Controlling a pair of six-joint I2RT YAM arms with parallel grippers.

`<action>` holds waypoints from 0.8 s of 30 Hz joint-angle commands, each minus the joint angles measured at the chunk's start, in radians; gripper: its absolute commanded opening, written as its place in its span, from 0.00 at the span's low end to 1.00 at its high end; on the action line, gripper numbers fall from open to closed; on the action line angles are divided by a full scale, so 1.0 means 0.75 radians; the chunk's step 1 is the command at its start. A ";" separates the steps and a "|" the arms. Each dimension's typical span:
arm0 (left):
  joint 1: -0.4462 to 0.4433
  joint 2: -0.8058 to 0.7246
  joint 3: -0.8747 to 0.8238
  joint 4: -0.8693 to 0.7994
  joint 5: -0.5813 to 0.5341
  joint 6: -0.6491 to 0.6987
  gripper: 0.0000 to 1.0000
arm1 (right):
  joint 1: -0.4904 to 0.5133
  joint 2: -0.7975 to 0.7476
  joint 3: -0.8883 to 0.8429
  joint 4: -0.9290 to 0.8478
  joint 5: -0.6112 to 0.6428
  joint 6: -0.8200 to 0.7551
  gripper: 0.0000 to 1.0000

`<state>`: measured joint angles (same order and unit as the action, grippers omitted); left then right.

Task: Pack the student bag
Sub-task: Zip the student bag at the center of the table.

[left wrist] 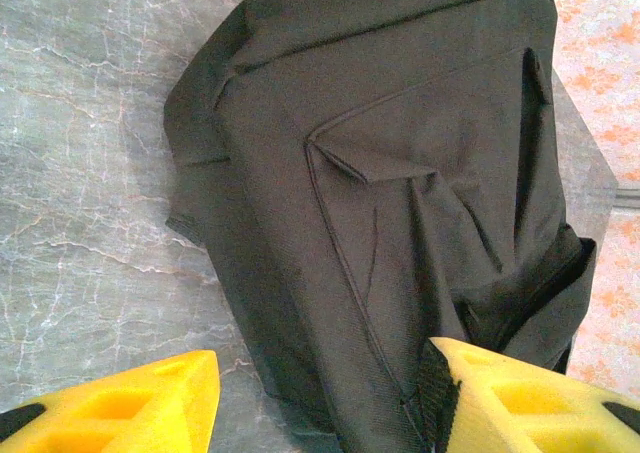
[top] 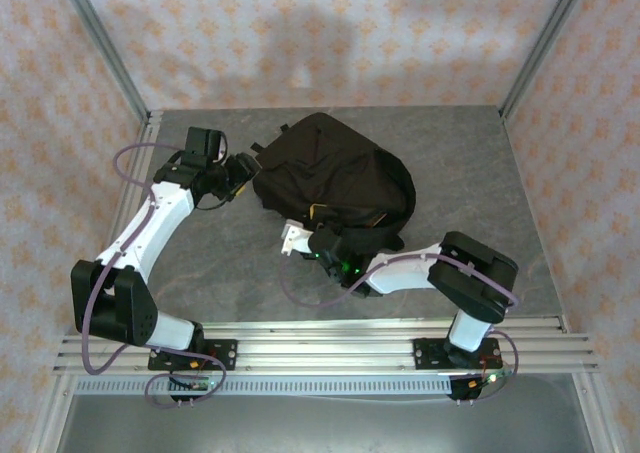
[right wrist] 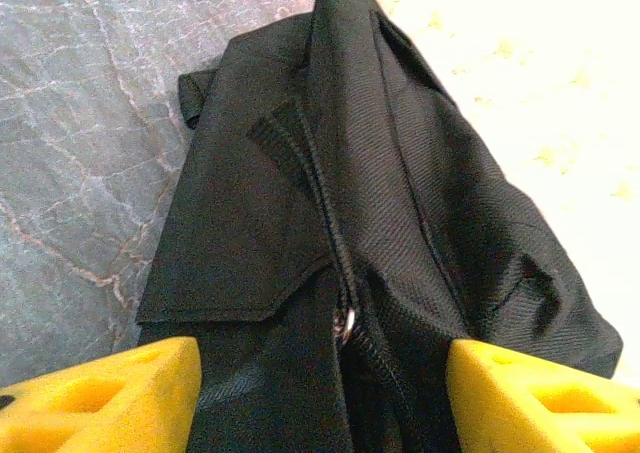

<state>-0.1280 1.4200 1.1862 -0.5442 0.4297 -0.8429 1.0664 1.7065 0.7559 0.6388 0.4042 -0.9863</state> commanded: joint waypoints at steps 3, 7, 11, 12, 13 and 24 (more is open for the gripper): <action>0.019 -0.017 -0.011 0.038 0.031 -0.025 0.56 | -0.014 -0.082 0.019 -0.023 0.029 0.004 0.65; 0.020 -0.020 -0.018 0.042 0.040 -0.031 0.56 | -0.087 -0.203 -0.058 -0.165 0.011 0.108 0.60; 0.019 -0.010 -0.013 0.040 0.046 -0.039 0.56 | -0.165 -0.283 -0.123 -0.231 0.071 0.188 0.53; 0.020 -0.012 -0.014 0.042 0.047 -0.041 0.56 | -0.179 -0.307 -0.141 -0.250 0.077 0.199 0.50; 0.019 -0.010 -0.015 0.041 0.047 -0.042 0.56 | -0.189 -0.329 -0.155 -0.267 0.091 0.210 0.48; 0.009 -0.012 -0.013 0.042 0.052 -0.048 0.57 | -0.184 -0.690 -0.254 -0.440 -0.193 0.175 0.59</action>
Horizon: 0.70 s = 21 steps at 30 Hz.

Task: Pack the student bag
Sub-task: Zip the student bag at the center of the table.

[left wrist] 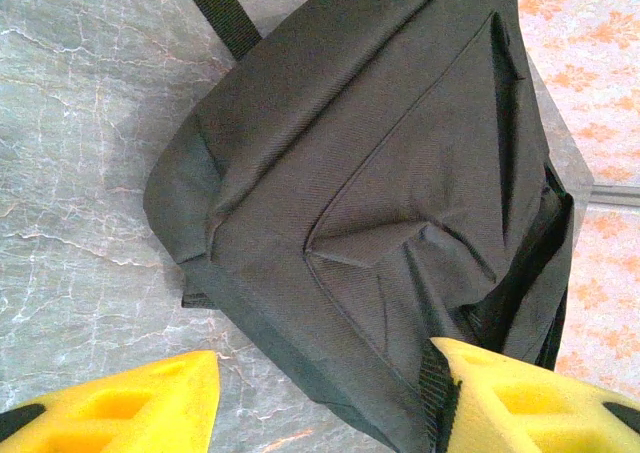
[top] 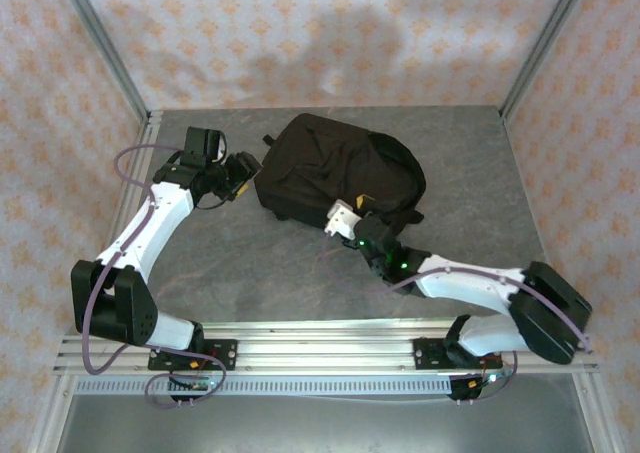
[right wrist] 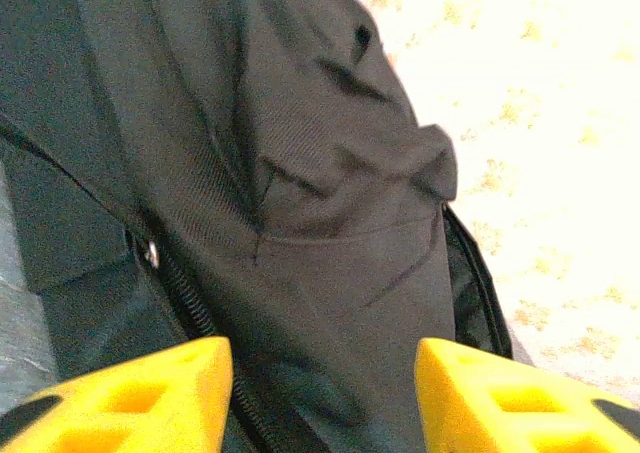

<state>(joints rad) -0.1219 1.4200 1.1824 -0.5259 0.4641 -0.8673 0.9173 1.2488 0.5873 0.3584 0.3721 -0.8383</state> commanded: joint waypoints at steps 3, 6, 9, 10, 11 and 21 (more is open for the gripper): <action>-0.001 -0.008 -0.007 0.021 0.011 -0.016 0.57 | 0.016 -0.114 -0.076 -0.035 -0.289 -0.172 0.68; 0.000 -0.003 -0.006 0.024 0.017 -0.016 0.57 | 0.010 -0.079 -0.054 -0.042 -0.355 -0.287 0.71; 0.000 -0.004 -0.006 0.028 0.023 -0.016 0.57 | 0.006 0.014 -0.003 -0.039 -0.385 -0.376 0.75; -0.001 -0.003 -0.006 0.028 0.020 -0.014 0.57 | 0.005 0.049 0.016 -0.017 -0.381 -0.387 0.75; -0.001 -0.004 -0.007 0.028 0.022 -0.014 0.57 | 0.003 0.072 0.031 0.000 -0.390 -0.393 0.76; 0.001 0.011 0.000 0.032 0.038 -0.009 0.56 | 0.000 0.296 0.138 0.164 -0.383 -0.398 0.70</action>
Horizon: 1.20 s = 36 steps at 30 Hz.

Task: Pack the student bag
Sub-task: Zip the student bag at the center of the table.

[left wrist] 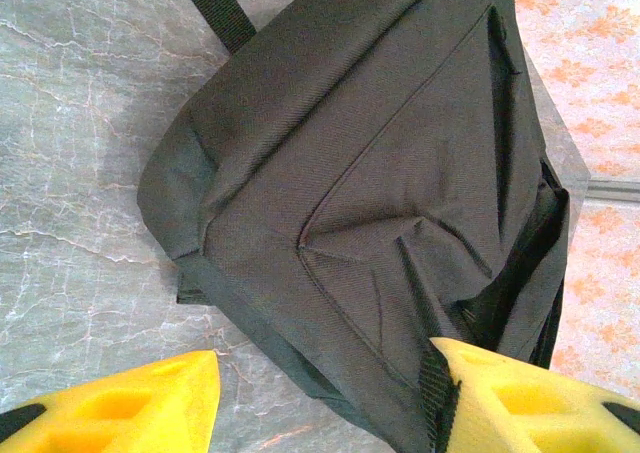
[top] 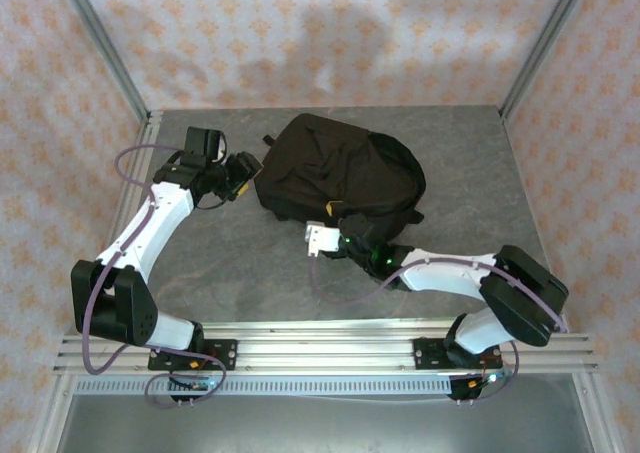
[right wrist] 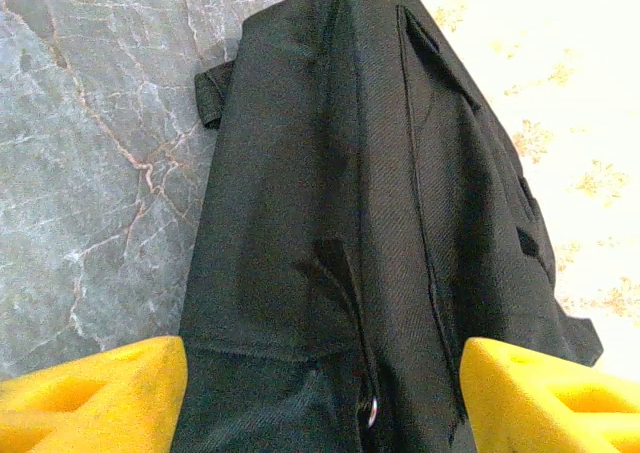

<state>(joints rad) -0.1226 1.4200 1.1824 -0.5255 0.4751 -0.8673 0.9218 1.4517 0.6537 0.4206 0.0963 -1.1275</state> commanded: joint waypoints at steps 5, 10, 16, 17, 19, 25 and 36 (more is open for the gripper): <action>0.002 0.024 0.000 0.040 0.035 -0.017 0.56 | -0.013 0.076 0.080 0.099 0.005 -0.018 0.65; 0.004 0.033 0.001 0.042 0.032 -0.021 0.55 | -0.022 0.112 0.100 0.104 0.014 -0.001 0.51; 0.000 0.033 -0.002 0.028 0.014 -0.030 0.55 | -0.023 0.079 0.095 0.064 0.014 0.054 0.08; -0.006 0.029 -0.002 0.023 0.007 -0.034 0.55 | -0.023 0.059 0.087 0.059 0.014 0.073 0.01; -0.020 0.025 0.003 0.002 -0.010 -0.044 0.55 | -0.023 0.014 0.070 0.051 0.017 0.126 0.00; -0.199 0.001 0.020 -0.047 -0.116 -0.102 0.60 | -0.022 -0.123 0.004 -0.005 -0.006 0.381 0.00; -0.438 0.008 -0.170 0.147 -0.223 -0.382 0.72 | -0.026 -0.170 -0.146 0.132 -0.002 0.583 0.00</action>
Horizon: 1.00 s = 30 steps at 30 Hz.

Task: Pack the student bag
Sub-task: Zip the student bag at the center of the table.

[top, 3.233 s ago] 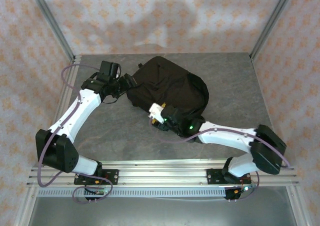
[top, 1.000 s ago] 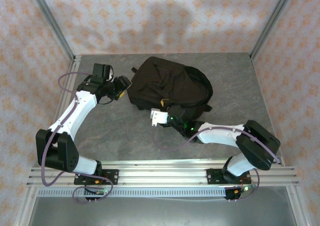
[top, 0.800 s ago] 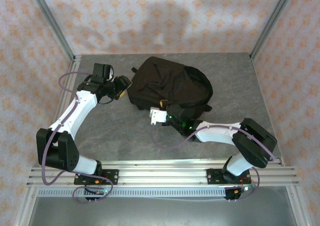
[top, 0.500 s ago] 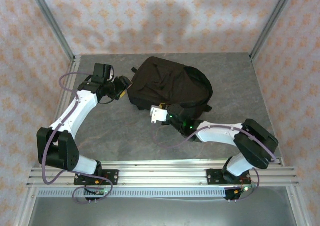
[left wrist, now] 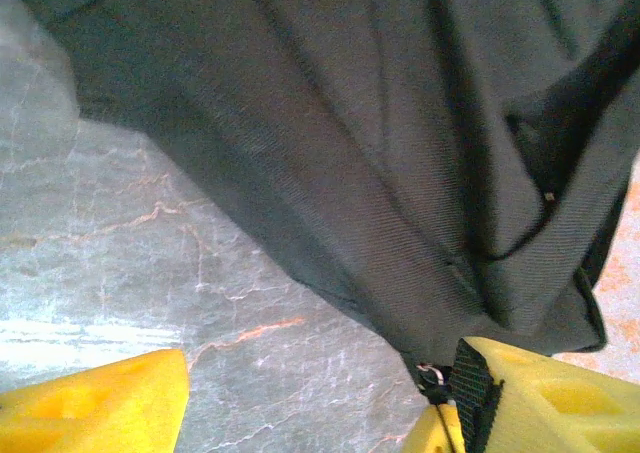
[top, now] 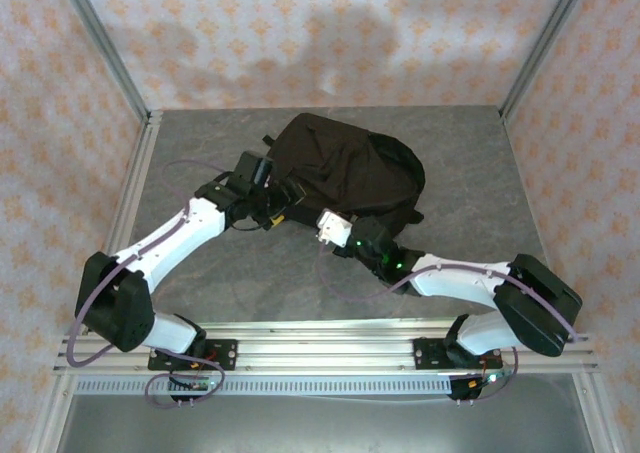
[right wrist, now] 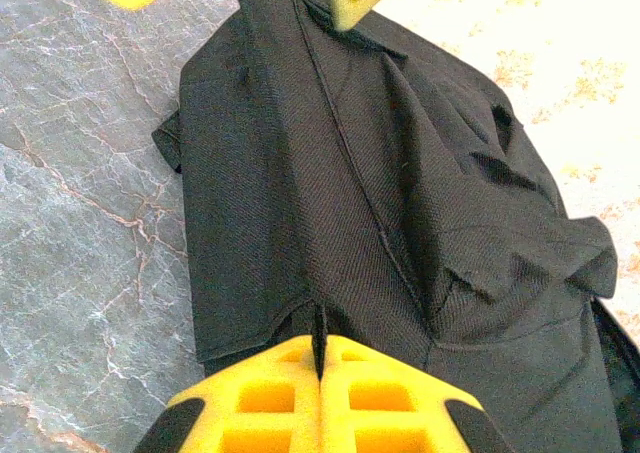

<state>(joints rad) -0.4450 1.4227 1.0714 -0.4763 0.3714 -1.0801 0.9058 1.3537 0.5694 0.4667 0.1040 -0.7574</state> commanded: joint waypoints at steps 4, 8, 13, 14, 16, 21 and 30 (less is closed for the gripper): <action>-0.010 0.083 -0.019 0.147 -0.108 -0.130 0.70 | -0.006 -0.050 -0.062 0.094 -0.016 0.111 0.00; -0.014 0.151 0.022 0.228 -0.159 -0.099 0.68 | -0.008 -0.067 -0.074 0.096 -0.028 0.126 0.00; -0.020 0.269 0.098 0.277 -0.154 -0.068 0.55 | -0.014 -0.080 -0.076 0.083 -0.012 0.161 0.00; -0.020 0.297 0.105 0.283 -0.153 -0.069 0.48 | -0.019 -0.087 -0.074 0.073 -0.012 0.169 0.00; -0.018 0.329 0.112 0.288 -0.165 -0.075 0.31 | -0.019 -0.090 -0.069 0.043 0.000 0.177 0.00; -0.016 0.354 0.142 0.254 -0.235 -0.061 0.00 | -0.018 -0.116 -0.054 -0.064 0.133 0.244 0.00; -0.010 0.319 0.148 0.182 -0.290 -0.042 0.00 | -0.019 -0.209 -0.101 -0.110 0.344 0.383 0.00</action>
<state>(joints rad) -0.4587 1.6711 1.1645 -0.3031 0.2531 -1.1427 0.8932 1.2312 0.5125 0.4122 0.2573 -0.5274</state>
